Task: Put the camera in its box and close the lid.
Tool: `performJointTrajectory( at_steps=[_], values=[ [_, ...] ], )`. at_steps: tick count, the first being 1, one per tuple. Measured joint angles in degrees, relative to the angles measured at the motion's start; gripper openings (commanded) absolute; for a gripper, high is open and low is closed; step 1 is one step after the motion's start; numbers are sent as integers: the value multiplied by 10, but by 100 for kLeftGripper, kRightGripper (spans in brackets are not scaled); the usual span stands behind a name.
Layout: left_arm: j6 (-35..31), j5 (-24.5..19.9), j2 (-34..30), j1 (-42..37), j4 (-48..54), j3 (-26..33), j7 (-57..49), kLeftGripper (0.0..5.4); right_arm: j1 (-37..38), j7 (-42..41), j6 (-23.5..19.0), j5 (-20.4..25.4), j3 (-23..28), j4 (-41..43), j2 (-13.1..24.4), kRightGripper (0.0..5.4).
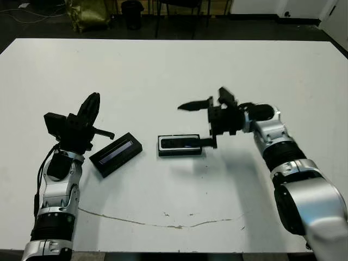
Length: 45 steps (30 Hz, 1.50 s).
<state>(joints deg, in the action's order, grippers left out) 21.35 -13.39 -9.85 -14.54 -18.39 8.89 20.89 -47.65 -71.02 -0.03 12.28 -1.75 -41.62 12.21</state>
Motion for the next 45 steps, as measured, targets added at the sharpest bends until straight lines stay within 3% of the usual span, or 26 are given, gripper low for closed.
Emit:
performJointTrajectory(
  at_steps=[6,15,19,21,25,30,37,45],
  values=[
    [1,0,0,3,2,0,1,0,102,153,-50,33,47,195,3,341],
    [2,2,-8,20,24,7,0,0,249,286,-142,50,62,373,15,132],
    [2,6,-18,36,35,12,-2,0,310,339,-144,51,76,429,14,40],
    [0,14,-22,46,43,16,-10,0,342,363,-121,50,86,448,10,2],
    [-5,21,-35,65,63,22,-21,0,393,406,-67,51,106,467,-5,2],
    [-34,12,-41,91,94,32,-20,0,419,434,-42,61,114,485,-17,2],
    [-30,7,-57,115,103,48,-8,0,434,435,-41,92,118,496,-14,2],
    [-58,6,-65,154,156,51,-7,0,432,438,-39,96,119,485,-12,2]
  ],
)
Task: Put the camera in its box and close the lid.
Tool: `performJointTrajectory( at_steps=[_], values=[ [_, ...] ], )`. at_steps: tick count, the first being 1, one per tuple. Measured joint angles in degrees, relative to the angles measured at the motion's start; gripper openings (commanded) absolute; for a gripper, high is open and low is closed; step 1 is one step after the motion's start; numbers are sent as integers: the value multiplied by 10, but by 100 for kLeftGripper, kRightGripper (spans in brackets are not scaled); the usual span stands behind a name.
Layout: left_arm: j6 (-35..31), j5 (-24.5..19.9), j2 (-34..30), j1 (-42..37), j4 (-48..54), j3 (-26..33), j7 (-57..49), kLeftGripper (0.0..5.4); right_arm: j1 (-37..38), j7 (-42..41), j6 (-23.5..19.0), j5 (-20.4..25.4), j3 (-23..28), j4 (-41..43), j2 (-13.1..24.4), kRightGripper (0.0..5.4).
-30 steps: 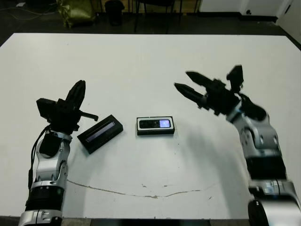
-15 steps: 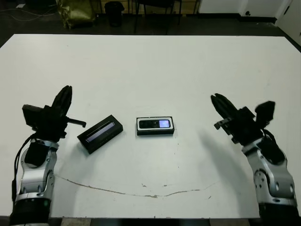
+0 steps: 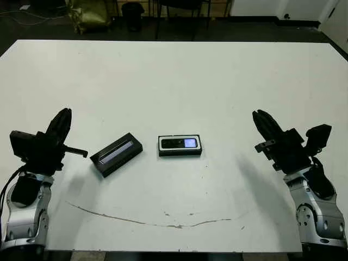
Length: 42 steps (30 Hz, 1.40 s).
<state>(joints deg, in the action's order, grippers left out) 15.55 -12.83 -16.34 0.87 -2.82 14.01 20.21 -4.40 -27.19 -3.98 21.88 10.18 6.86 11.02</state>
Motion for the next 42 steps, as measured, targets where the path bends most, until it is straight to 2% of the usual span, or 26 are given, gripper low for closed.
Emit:
performJointTrajectory(
  at_steps=[2,5,7,8,11,15,21,29,35,39,42],
  values=[
    [-18,-18,-1,9,14,-1,16,0,-3,-2,2,6,0,-8,0,2],
    [-77,-86,-12,20,39,0,66,0,-7,-2,2,10,0,-15,0,2],
    [-118,-129,-27,23,57,1,105,21,-12,-5,2,11,0,-23,1,0],
    [-121,-134,-38,25,61,0,127,38,-14,-7,3,11,0,-28,1,0],
    [-98,-116,-72,29,63,-4,179,108,-17,-11,10,10,-1,-35,1,0],
    [-38,-86,-103,11,11,-16,240,204,-20,-11,18,6,-2,-43,2,0],
    [16,-70,-111,-7,-48,-24,281,349,-21,-16,22,6,-2,-56,2,0],
    [23,-52,-113,-11,-82,-36,285,537,-21,-12,20,4,-4,-55,4,0],
    [17,-63,-112,-25,-118,-50,318,537,-20,-10,19,2,-6,-53,7,0],
    [-26,-102,-105,-26,-118,-59,346,537,-20,-9,19,0,-7,-53,7,0],
    [-88,-157,-105,-25,-103,-56,375,537,-20,-5,19,-2,-8,-53,7,0]
  ],
)
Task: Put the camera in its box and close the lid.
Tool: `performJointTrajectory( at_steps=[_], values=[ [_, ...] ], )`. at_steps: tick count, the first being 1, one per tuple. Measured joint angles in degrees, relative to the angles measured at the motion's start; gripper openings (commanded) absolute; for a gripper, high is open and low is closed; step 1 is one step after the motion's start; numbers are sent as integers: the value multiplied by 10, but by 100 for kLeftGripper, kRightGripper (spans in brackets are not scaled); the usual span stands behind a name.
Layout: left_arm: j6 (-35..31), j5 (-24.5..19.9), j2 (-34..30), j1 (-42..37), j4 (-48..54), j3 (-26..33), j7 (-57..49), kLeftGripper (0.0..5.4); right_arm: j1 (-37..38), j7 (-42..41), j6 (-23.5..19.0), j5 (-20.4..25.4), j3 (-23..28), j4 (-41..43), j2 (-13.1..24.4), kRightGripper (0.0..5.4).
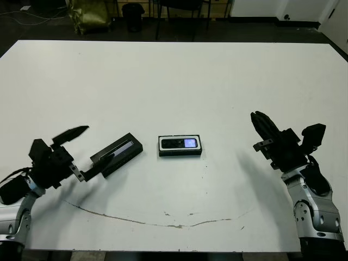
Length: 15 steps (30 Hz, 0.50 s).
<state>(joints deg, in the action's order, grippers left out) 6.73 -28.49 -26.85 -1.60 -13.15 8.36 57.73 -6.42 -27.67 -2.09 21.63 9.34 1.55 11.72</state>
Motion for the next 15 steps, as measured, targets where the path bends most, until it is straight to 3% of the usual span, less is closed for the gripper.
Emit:
performJointTrajectory(
  at_steps=[3,6,15],
  values=[
    [-43,-53,2,-3,-5,11,43,537,0,1,1,-1,-4,-4,0,0],
    [-65,-74,5,-9,-21,18,67,537,0,1,2,-4,-6,-12,0,0],
    [-79,-53,5,-11,-20,22,61,537,0,13,2,-13,-9,-12,0,0]
  ],
)
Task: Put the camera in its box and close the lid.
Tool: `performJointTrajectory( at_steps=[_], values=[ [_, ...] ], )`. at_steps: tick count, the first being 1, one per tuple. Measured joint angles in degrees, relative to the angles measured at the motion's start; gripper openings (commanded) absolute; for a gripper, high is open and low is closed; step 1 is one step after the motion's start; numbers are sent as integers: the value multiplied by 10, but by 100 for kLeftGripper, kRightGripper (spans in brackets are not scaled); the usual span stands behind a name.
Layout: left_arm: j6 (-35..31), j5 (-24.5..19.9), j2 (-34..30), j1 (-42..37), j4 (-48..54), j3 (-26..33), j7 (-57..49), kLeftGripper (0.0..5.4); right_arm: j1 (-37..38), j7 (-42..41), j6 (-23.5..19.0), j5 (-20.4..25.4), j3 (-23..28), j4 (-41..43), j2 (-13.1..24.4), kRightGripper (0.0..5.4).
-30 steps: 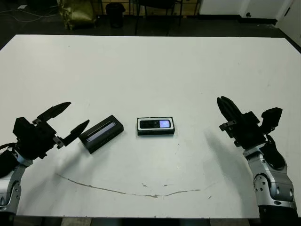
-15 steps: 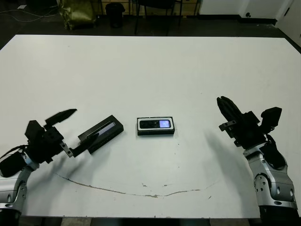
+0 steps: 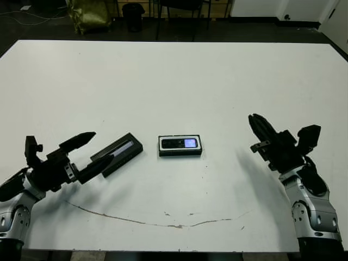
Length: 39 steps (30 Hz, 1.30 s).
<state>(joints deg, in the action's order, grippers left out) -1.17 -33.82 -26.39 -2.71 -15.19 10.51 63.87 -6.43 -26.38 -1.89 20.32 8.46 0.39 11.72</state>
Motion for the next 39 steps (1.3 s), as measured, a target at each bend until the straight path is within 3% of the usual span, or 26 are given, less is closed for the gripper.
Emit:
performJointTrajectory(
  at_steps=[9,17,23,29,36,39],
  values=[
    [21,90,-1,31,78,-8,-92,537,-1,-10,0,3,-1,-6,0,0],
    [133,137,4,19,12,-27,-87,537,-3,-10,0,3,-2,-8,0,0],
    [198,128,19,-9,-69,-36,-33,537,-4,-2,0,-1,-6,-5,0,0],
    [182,113,19,-16,-76,-36,-17,537,-5,2,1,-11,-9,-4,0,0],
    [96,98,19,-7,-41,-36,-31,537,-5,3,1,-11,-9,-2,0,0],
    [111,103,21,-6,-48,-36,-33,537,-5,8,1,-15,-10,-2,0,0]
  ],
)
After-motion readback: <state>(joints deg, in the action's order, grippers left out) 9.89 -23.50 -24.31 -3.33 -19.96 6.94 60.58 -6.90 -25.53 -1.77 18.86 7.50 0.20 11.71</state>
